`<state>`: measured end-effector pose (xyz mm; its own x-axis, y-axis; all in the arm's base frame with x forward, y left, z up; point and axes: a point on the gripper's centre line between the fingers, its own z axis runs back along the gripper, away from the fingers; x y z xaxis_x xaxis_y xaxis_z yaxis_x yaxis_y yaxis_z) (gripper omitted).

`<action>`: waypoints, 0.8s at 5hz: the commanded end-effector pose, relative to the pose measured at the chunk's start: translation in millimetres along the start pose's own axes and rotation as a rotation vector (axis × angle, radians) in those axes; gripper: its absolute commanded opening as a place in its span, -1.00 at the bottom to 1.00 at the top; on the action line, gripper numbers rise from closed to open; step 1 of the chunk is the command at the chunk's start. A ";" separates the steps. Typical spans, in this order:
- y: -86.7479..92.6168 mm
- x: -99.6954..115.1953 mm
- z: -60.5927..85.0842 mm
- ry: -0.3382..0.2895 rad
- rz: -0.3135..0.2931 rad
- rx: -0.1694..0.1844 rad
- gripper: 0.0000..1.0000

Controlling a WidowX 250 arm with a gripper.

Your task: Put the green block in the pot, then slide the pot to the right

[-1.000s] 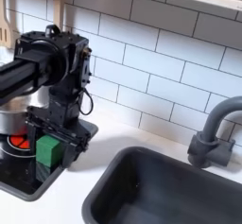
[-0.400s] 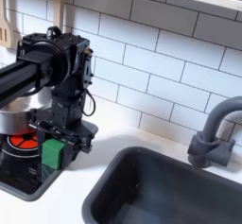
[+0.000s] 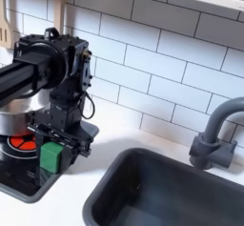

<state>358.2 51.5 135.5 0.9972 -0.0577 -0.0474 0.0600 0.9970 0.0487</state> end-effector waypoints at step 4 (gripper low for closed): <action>23.5 -22.0 36.3 -0.111 0.021 -0.022 -1.00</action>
<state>339.3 74.2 170.1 0.9978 -0.0397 0.0531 0.0386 0.9990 0.0214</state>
